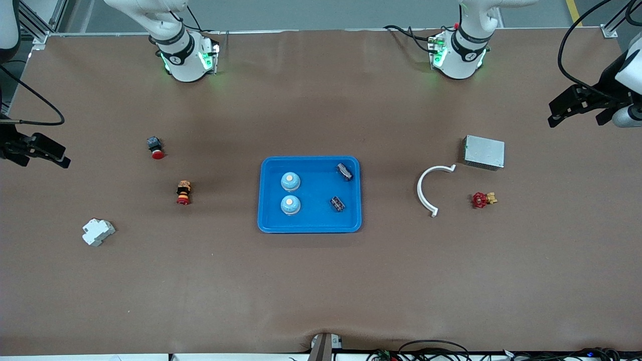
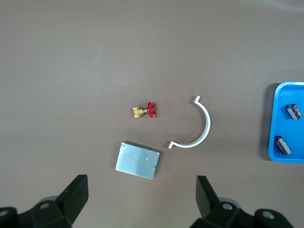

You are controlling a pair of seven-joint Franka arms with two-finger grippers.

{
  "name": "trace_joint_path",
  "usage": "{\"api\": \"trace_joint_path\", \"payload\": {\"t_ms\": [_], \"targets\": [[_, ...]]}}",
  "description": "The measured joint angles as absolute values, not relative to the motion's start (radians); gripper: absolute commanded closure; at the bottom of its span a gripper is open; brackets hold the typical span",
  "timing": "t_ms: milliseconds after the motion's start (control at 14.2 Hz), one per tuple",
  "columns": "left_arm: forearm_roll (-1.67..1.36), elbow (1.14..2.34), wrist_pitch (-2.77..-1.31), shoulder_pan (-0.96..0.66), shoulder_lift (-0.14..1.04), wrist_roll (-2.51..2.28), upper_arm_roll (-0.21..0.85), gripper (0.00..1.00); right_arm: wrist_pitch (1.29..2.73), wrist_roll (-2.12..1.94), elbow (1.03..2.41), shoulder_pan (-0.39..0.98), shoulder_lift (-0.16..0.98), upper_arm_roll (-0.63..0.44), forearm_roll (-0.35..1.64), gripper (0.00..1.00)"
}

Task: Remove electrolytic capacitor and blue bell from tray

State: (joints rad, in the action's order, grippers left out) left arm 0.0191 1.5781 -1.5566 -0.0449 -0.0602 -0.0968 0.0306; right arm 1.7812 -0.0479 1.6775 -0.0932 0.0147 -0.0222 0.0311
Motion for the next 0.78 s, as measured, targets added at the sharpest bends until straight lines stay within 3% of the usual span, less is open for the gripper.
{"api": "trace_joint_path", "payload": {"t_ms": [776], "targets": [[0.019, 1.578, -1.557, -0.048, -0.06, -0.097, 0.031, 0.0, 1.758, -0.048, 1.698, -0.083, 0.0, -0.019, 0.031, 0.0]]}}
